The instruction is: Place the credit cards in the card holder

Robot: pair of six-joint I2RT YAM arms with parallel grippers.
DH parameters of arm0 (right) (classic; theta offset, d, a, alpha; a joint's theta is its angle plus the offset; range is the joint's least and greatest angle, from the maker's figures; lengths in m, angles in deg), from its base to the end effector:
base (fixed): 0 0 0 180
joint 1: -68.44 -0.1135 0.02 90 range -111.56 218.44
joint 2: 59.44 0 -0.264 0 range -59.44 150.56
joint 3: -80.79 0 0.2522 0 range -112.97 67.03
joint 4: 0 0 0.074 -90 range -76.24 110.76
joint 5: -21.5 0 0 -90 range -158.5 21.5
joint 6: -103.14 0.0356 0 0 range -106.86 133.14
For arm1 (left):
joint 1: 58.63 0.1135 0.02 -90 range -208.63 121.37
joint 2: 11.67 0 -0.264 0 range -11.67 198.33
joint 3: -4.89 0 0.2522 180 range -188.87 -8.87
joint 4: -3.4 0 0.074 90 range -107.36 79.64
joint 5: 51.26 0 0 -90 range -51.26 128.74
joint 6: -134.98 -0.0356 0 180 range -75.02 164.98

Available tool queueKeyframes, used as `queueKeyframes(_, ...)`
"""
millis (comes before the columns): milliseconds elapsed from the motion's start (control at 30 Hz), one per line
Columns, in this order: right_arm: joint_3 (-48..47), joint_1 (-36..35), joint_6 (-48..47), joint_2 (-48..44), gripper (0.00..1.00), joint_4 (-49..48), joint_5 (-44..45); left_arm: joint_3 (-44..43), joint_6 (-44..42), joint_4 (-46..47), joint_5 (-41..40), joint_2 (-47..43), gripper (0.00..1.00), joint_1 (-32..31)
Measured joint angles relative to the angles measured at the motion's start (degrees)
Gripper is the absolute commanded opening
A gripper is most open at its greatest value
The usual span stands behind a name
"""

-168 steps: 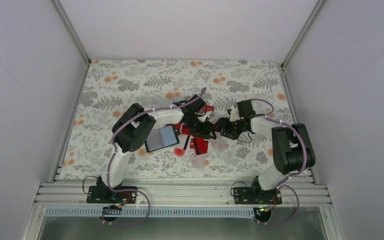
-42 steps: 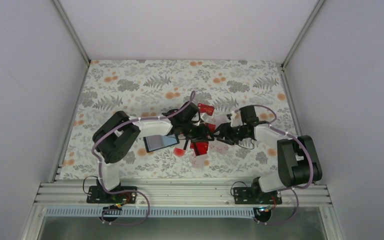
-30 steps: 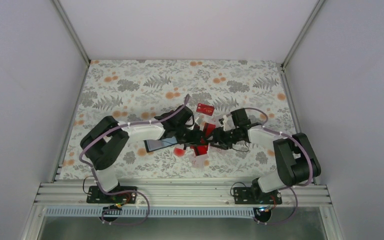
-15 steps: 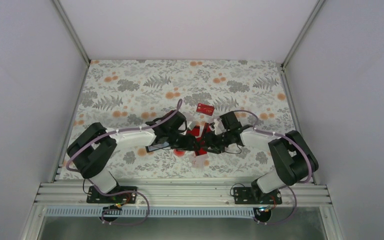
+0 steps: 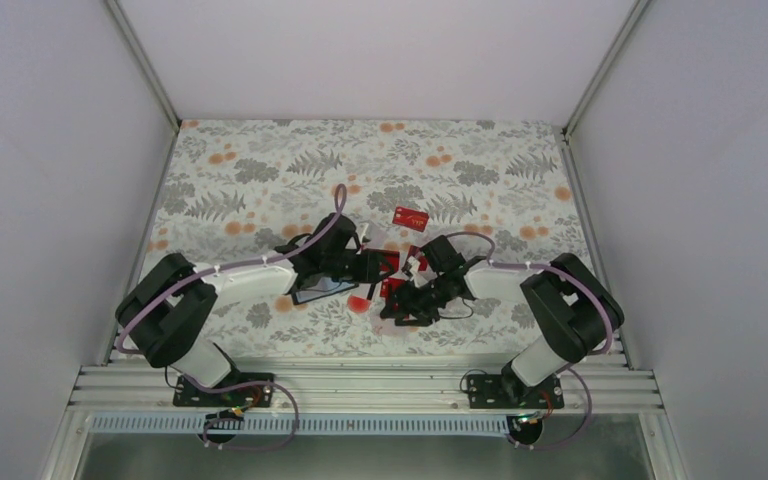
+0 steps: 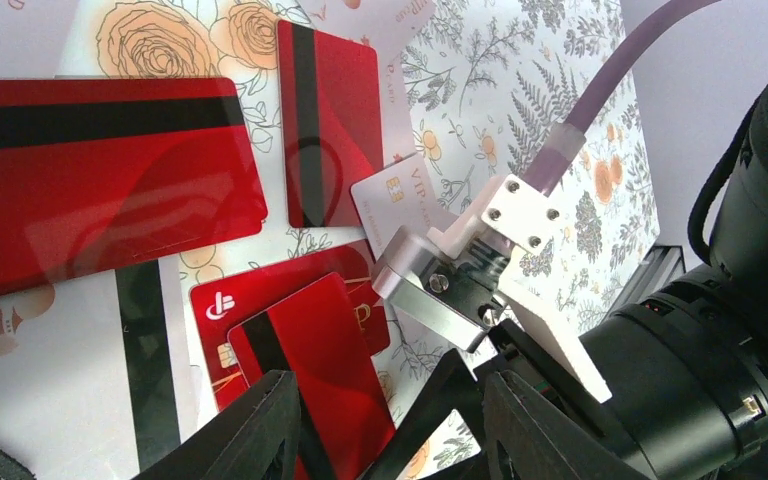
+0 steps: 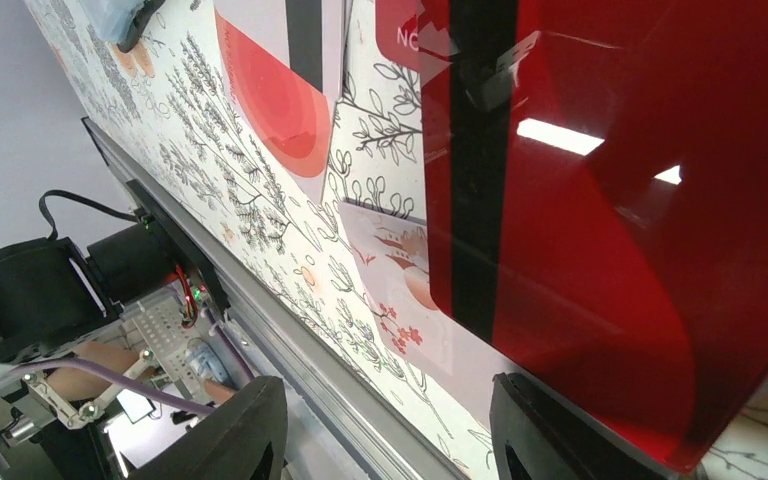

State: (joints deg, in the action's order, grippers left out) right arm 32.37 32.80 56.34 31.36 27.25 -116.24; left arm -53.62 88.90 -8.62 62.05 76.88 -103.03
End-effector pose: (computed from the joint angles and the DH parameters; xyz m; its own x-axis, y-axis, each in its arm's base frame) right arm 0.1830 0.1636 0.1157 -0.9669 -0.1268 0.2212 0.0833 0.6629 0.7440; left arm 0.2122 -0.2276 0.1797 -0.9361 0.0251 -0.3509 0.2820 0.6497 -0.7059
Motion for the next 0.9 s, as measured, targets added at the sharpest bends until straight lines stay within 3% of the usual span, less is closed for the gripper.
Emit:
queueKeyframes(367, -2.62, -0.44, -2.47, 0.15, 0.52, 5.46, 2.69, -3.41, -2.34, -5.95, -3.93, 0.39, 0.48, -0.09)
queueKeyframes(600, -9.35, -0.48, -4.85, -1.86, 0.73, 18.36, 13.79, -7.19, -5.75, -14.21, -8.41, -1.27, 0.48, -0.09)
queueKeyframes(900, -19.37, -4.48, -3.06, -2.25, 0.88, 29.9, 27.02, -12.63, -11.82, -23.08, -14.19, -7.67, 0.49, -0.09)
